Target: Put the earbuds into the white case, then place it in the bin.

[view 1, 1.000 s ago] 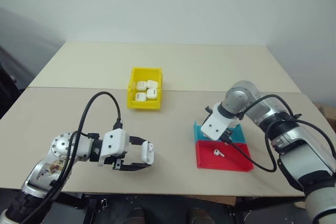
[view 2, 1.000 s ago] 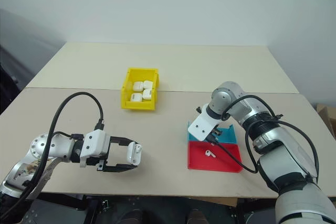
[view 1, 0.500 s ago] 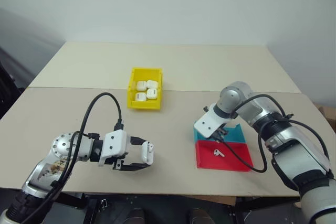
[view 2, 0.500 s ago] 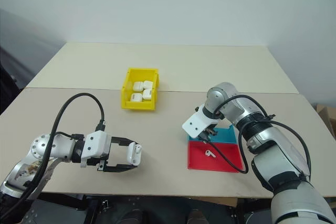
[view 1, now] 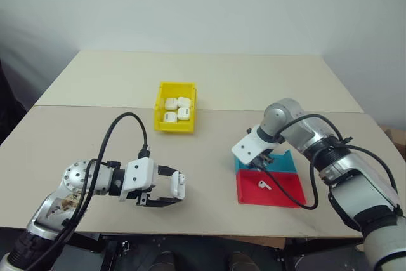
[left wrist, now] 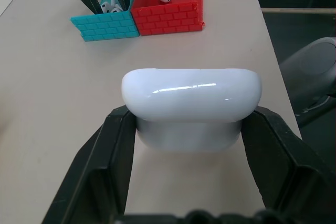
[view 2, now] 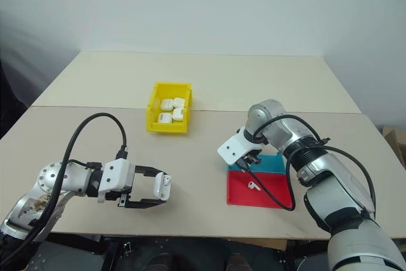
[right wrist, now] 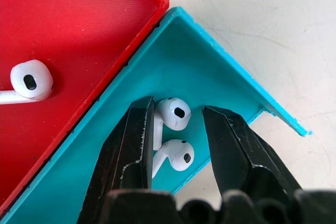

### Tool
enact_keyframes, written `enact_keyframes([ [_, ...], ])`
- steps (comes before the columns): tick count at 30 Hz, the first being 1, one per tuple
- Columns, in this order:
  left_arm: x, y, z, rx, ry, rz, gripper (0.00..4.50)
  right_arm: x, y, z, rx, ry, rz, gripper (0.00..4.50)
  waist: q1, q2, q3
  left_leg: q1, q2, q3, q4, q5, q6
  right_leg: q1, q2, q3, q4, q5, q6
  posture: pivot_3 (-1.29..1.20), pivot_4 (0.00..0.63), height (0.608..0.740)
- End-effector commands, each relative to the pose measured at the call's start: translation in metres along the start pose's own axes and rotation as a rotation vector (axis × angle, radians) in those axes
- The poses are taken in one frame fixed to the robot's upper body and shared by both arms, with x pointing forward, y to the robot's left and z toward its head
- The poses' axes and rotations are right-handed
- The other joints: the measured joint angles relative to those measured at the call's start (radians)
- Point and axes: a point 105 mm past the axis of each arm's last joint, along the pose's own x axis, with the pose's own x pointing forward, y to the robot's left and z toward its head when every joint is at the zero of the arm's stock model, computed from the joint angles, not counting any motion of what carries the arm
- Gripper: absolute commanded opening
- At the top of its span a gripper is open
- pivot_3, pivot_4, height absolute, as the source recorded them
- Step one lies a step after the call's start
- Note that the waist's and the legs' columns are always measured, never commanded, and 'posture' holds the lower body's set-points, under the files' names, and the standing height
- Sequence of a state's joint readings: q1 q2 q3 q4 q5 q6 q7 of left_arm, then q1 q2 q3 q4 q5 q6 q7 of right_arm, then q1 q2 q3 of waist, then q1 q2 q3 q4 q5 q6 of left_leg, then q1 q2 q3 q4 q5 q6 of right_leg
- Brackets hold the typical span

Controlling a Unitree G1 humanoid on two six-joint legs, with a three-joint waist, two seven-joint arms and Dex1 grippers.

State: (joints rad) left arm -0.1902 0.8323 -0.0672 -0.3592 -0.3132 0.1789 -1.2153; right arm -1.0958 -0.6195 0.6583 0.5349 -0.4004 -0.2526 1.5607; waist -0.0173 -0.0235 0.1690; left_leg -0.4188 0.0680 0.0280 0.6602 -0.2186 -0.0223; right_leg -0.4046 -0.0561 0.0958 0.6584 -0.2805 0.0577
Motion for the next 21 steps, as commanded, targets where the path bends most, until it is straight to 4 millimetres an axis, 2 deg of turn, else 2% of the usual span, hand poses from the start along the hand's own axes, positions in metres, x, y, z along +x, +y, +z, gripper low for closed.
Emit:
enact_keyframes([
  [1,0.0001,-0.0005,0.0077,0.051,-0.009,-0.006,2.76,-0.0086,0.0029,-0.002,0.018,0.031,0.04,1.84,0.0,0.0,0.0,0.0,0.0,0.0,0.0,0.0,0.0,0.0,0.0,0.0,0.0,0.0,0.0,0.0,0.15,0.74],
  [9,0.0004,-0.0012,0.0055,0.051,-0.001,-0.008,2.76,-0.0079,0.0051,-0.003,0.031,0.046,0.047,1.84,0.0,0.0,0.0,0.0,0.0,0.0,0.0,0.0,0.0,0.0,0.0,0.0,0.0,0.0,0.0,0.0,0.15,0.74],
  [13,0.0003,-0.0013,0.0061,0.052,-0.001,-0.009,2.76,-0.0086,0.0069,-0.0019,0.003,0.046,0.046,0.64,0.0,0.0,0.0,0.0,0.0,0.0,0.0,0.0,0.0,0.0,0.0,0.0,0.0,0.0,0.0,0.0,0.15,0.74],
  [21,-0.0002,-0.0015,0.0069,0.046,-0.007,-0.008,2.76,-0.0085,0.006,-0.0012,-0.003,0.041,0.028,0.58,0.0,0.0,0.0,0.0,0.0,0.0,0.0,0.0,0.0,0.0,0.0,0.0,0.0,0.0,0.0,0.0,0.15,0.74],
])
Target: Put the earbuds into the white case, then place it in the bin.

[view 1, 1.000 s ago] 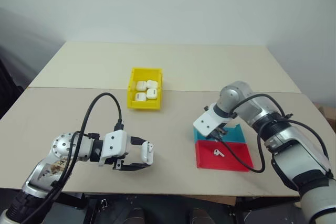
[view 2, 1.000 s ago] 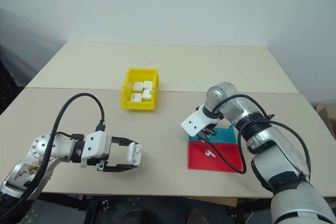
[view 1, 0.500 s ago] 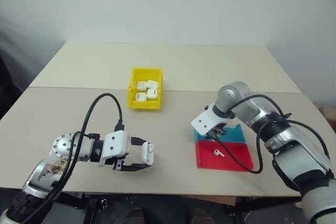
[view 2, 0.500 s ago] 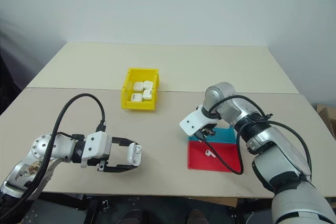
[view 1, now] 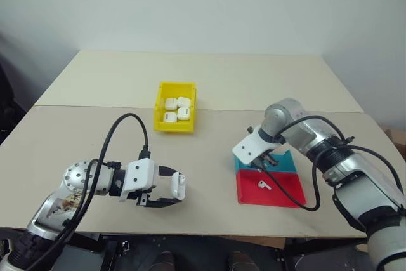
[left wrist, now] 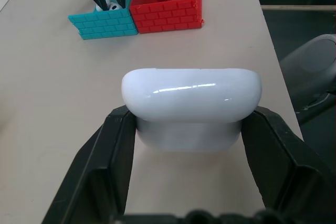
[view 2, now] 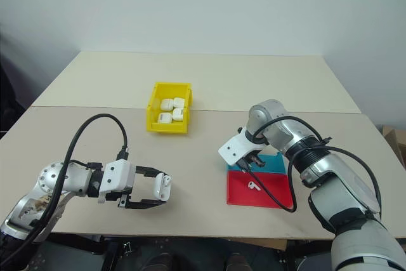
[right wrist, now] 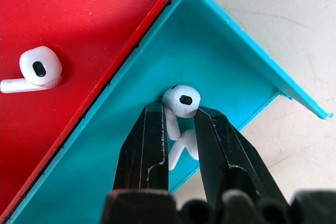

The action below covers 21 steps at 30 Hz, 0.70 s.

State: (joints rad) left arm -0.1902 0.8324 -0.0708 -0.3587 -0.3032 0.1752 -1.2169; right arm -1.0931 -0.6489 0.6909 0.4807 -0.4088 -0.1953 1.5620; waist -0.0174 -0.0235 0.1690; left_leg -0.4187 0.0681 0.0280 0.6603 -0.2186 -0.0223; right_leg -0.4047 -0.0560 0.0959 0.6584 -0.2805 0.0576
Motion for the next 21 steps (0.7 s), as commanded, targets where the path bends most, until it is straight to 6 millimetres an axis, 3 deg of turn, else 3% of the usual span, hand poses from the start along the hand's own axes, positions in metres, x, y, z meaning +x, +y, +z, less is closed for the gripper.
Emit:
enact_keyframes([
  [1,-0.001,-0.001,0.008,0.042,-0.018,-0.004,2.76,-0.008,0.002,0.001,-0.02,-0.001,0.011,0.58,0.0,0.0,0.0,0.0,0.0,0.0,0.0,0.0,0.0,0.0,0.0,0.0,0.0,0.0,0.0,0.0,0.15,0.74],
  [4,-0.003,0.001,0.017,0.021,-0.072,0.004,2.76,-0.015,0.001,0.004,-0.009,-0.033,-0.014,0.58,0.0,0.0,0.0,0.0,0.0,0.0,0.0,0.0,0.0,0.0,0.0,0.0,0.0,0.0,0.0,0.0,0.15,0.74],
  [9,-0.01,0.003,0.034,0.006,-0.155,-0.008,2.76,-0.046,-0.006,0.01,0.073,-0.152,-0.119,0.58,0.001,0.0,0.0,0.0,0.0,0.0,0.0,0.0,0.0,0.0,0.0,0.0,0.0,0.0,0.0,0.0,0.15,0.74],
  [15,-0.017,0.011,0.066,0.002,-0.322,-0.015,2.76,-0.102,0.0,0.013,0.247,-0.413,-0.294,0.58,0.005,0.0,0.0,0.0,0.0,0.0,0.0,0.0,0.0,0.0,0.0,0.0,0.0,0.0,0.0,0.0,0.15,0.74],
  [17,-0.017,0.017,0.083,0.003,-0.411,0.001,2.76,-0.131,0.003,0.018,0.267,-0.548,-0.445,0.58,0.008,0.0,0.0,-0.001,0.0,-0.001,0.0,0.0,0.0,0.001,0.0,-0.001,-0.001,0.0,0.0,0.0,0.15,0.74],
  [21,-0.019,0.024,0.102,0.001,-0.504,0.007,2.76,-0.169,0.016,0.027,0.348,-0.727,-0.626,0.58,0.006,0.0,0.0,-0.002,0.0,-0.002,0.0,0.0,0.0,0.001,0.0,-0.001,-0.001,0.0,0.0,0.0,0.15,0.74],
])
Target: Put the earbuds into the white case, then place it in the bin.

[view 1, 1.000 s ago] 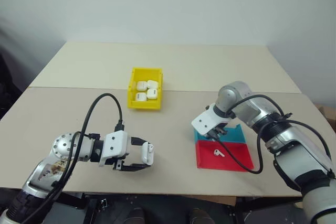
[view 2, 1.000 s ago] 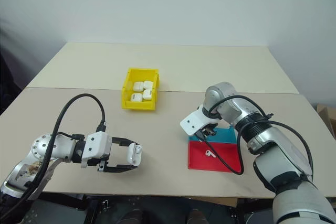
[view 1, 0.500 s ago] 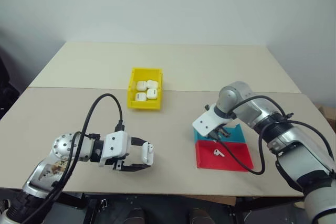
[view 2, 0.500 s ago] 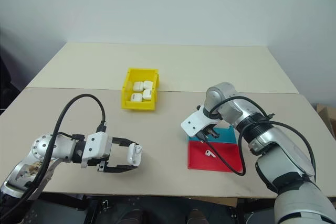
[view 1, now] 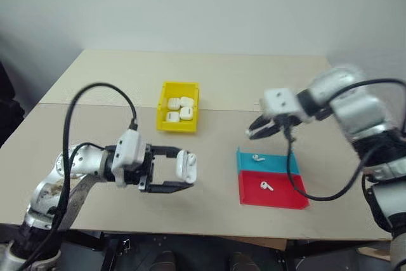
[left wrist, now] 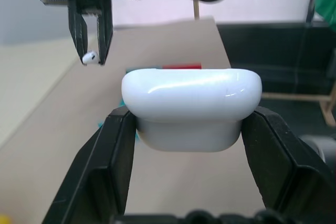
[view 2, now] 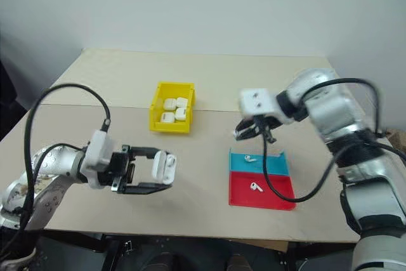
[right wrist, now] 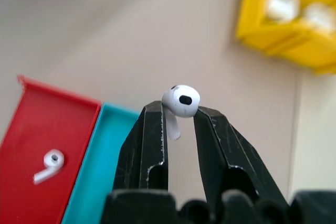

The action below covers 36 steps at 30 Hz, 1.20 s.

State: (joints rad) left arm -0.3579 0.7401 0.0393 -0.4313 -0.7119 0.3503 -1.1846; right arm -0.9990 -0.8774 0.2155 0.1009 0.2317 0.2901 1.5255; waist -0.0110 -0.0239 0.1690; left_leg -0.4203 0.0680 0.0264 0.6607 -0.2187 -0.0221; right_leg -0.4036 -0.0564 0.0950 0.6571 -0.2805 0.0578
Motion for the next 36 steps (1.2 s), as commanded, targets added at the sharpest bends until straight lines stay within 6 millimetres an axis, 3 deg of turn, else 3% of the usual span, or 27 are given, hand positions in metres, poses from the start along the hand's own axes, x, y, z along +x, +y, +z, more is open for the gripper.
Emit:
enact_keyframes([
  [1,0.004,0.001,0.023,0.037,-0.077,-0.003,2.76,-0.03,0.0,0.035,0.064,-0.182,-0.151,0.58,-0.001,0.0,0.0,0.0,0.0,0.0,0.0,0.0,0.0,0.0,0.0,0.0,0.0,0.0,0.0,0.0,0.15,0.74],
  [7,0.028,0.002,0.035,0.018,-0.18,-0.071,2.76,-0.048,0.027,0.076,0.229,-0.517,-0.333,0.58,-0.002,0.0,0.0,0.001,0.0,-0.001,0.0,0.0,0.0,0.001,0.001,0.0,0.001,0.0,0.0,0.0,0.15,0.74],
  [15,0.063,0.012,0.044,0.022,-0.247,-0.106,2.76,-0.04,0.064,0.105,0.261,-0.705,-0.402,0.58,-0.003,-0.001,0.0,0.0,-0.001,-0.002,0.001,0.0,0.0,0.002,0.001,0.0,0.0,0.0,0.001,0.0,0.15,0.74],
  [23,0.07,0.021,0.038,0.013,-0.203,-0.043,2.76,-0.033,0.082,0.108,0.281,-0.717,-0.334,0.58,-0.006,-0.001,0.0,0.001,-0.001,-0.002,0.001,0.0,0.0,0.002,0.001,0.0,0.0,0.0,0.001,0.0,0.15,0.74],
  [36,0.066,0.015,0.037,0.016,-0.186,-0.018,2.76,-0.018,0.083,0.095,0.304,-0.664,-0.303,0.58,-0.003,-0.001,0.0,0.0,-0.001,-0.003,0.001,0.0,0.0,0.002,0.001,0.0,-0.001,0.0,0.001,0.0,0.15,0.74],
])
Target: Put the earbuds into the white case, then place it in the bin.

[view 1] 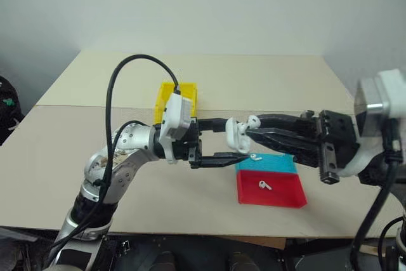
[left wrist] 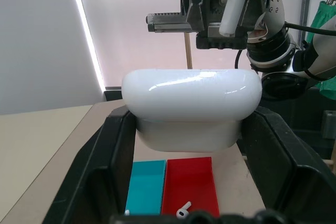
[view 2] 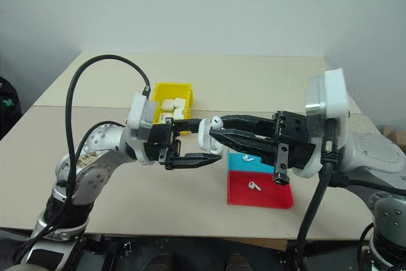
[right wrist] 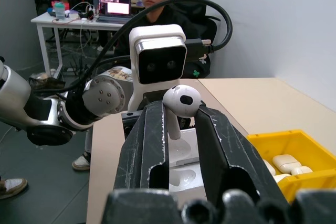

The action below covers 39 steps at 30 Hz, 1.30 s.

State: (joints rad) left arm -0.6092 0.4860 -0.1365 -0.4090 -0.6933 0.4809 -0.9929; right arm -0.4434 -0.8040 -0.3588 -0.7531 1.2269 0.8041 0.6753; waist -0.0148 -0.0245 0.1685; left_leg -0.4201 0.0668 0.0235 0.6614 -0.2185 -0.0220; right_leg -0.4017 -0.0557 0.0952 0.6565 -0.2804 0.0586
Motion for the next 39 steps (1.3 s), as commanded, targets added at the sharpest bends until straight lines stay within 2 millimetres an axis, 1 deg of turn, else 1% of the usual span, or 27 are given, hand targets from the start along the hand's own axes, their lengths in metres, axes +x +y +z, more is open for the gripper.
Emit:
enact_keyframes([
  [1,-0.002,-0.002,0.01,0.048,-0.014,0.01,2.76,0.001,0.001,-0.001,-0.042,0.0,-0.002,0.58,0.0,0.0,0.0,0.0,0.0,0.0,0.0,0.0,0.0,0.0,0.0,0.0,0.0,0.0,0.0,0.0,0.15,0.74],
  [10,-0.003,-0.001,0.009,0.056,-0.007,0.021,2.76,0.0,0.001,-0.017,-0.032,0.048,0.0,0.58,0.0,0.0,0.0,0.0,0.0,0.0,0.0,0.0,0.0,0.0,0.0,0.0,0.0,0.0,0.0,0.0,0.15,0.74],
  [23,-0.003,0.001,0.008,0.063,-0.011,0.033,2.76,-0.002,0.003,-0.026,-0.041,0.082,-0.005,0.58,0.0,0.0,0.0,0.0,0.0,0.0,0.0,0.0,0.0,0.0,0.0,0.0,0.0,0.0,0.0,0.0,0.15,0.74],
  [25,-0.003,0.002,0.007,0.068,-0.007,0.035,2.76,-0.002,0.003,-0.027,-0.061,0.088,-0.011,1.33,0.001,0.0,0.0,0.0,0.0,0.0,0.0,0.0,0.0,0.0,0.0,0.0,-0.001,0.0,0.0,0.0,0.15,0.74],
  [27,-0.003,0.002,0.006,0.069,-0.006,0.036,2.76,-0.001,0.001,-0.029,-0.075,0.101,-0.025,1.94,0.0,0.0,0.0,0.0,0.0,0.0,0.0,0.0,0.0,0.0,0.0,0.0,-0.001,0.0,0.0,0.0,0.15,0.74],
  [36,-0.005,0.003,0.002,0.067,0.014,0.03,2.76,-0.007,-0.002,-0.03,-0.113,0.119,-0.045,1.94,0.001,0.0,0.0,0.0,0.0,0.0,0.0,0.0,0.0,0.0,0.0,0.0,-0.001,0.0,0.0,0.0,0.15,0.74],
  [39,-0.008,0.003,-0.008,0.08,0.072,0.016,2.76,-0.015,-0.006,-0.018,-0.137,0.096,-0.048,1.94,0.001,0.0,0.0,0.0,0.0,0.0,0.0,0.0,0.0,0.0,0.0,0.0,-0.001,0.0,0.0,0.0,0.15,0.74],
])
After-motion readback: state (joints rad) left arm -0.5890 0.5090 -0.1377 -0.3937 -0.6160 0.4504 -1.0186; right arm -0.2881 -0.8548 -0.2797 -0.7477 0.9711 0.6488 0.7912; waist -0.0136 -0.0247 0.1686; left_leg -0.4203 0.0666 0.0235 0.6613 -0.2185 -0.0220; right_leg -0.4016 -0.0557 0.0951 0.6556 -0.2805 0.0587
